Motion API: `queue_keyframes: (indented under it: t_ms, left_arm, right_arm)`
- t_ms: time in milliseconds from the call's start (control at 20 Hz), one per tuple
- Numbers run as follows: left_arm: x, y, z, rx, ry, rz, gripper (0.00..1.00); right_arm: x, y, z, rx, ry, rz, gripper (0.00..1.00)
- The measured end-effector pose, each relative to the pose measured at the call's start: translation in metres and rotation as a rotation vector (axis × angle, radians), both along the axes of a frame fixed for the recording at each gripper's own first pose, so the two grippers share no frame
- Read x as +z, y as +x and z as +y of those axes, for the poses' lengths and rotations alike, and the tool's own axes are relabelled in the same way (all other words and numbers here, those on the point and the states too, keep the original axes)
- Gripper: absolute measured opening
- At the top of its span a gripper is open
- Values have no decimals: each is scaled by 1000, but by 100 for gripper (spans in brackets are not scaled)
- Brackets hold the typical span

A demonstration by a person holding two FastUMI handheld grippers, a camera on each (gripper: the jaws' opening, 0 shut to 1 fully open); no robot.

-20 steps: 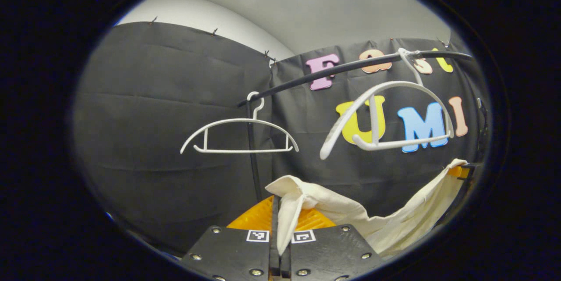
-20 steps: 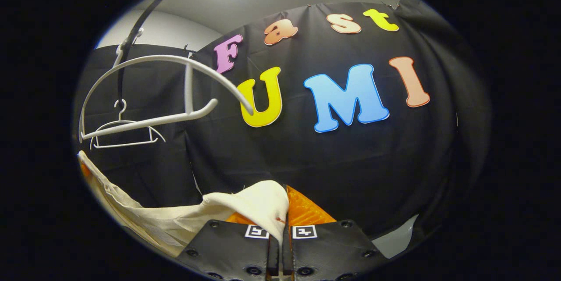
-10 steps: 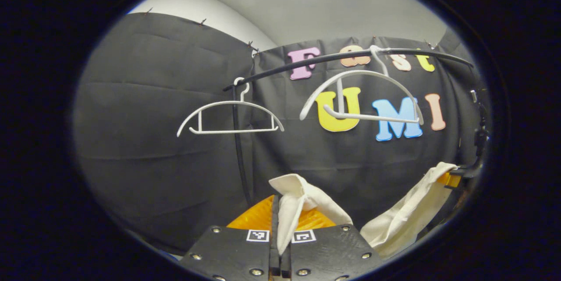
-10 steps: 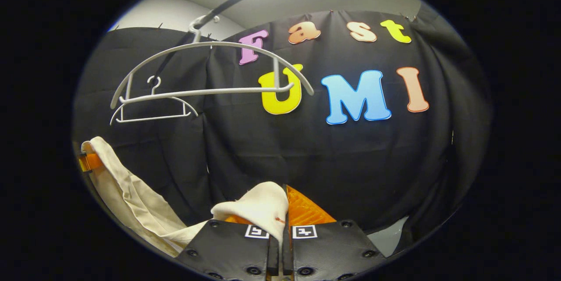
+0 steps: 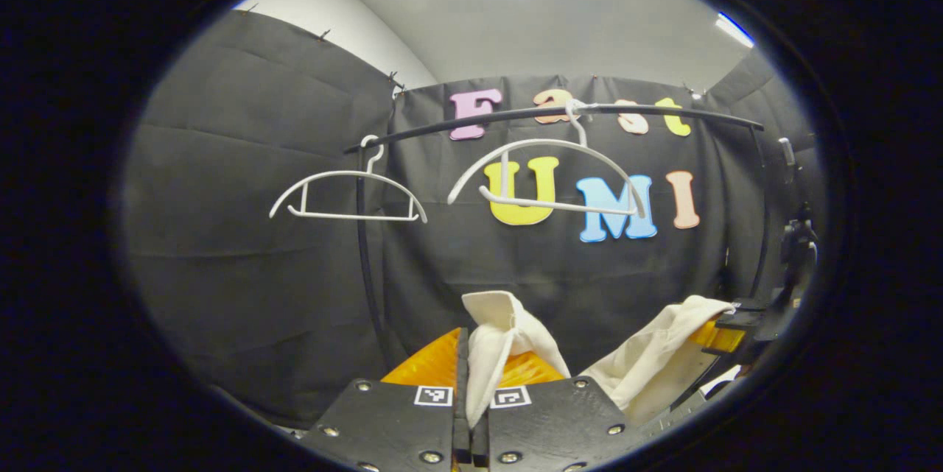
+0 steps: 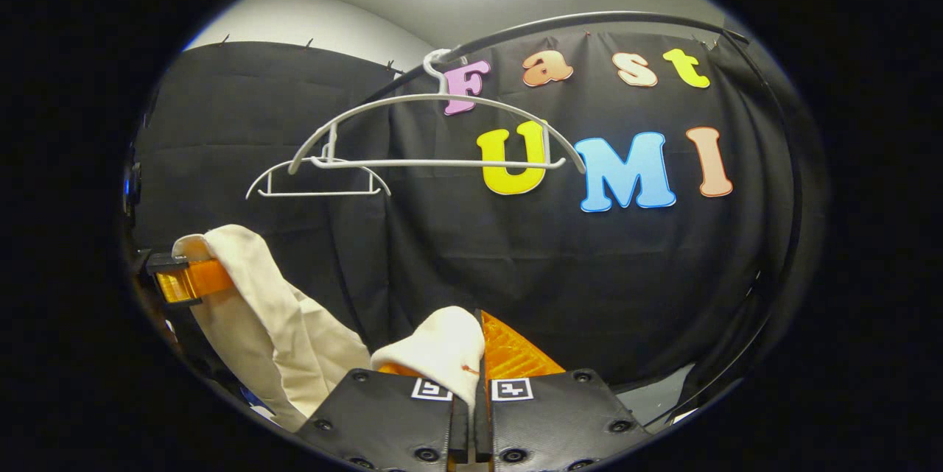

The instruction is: Grasp the clothes on the hanger with both hands and then place them into the laundry hamper below.

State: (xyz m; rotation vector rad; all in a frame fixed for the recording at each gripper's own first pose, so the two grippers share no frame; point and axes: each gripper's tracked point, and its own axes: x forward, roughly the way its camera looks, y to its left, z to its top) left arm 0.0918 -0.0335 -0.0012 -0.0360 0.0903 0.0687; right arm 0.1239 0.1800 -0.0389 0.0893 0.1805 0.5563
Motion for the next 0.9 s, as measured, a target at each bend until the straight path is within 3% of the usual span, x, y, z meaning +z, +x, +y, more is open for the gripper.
queue_keyframes:
  t_ms: [200, 500, 900]
  left_arm:
    - [19, -28, -5, -42, -12, -33, 3]
    - [29, -33, -22, -88, -35, -70, 3]
    - [-72, -36, -31, -108, -45, 57, 3]
  right_arm:
    - [24, -30, 5, 21, 23, -26, 5]
    - [41, -56, 18, 54, 80, -34, 5]
    - [-55, -67, 24, 49, 23, 110, 6]
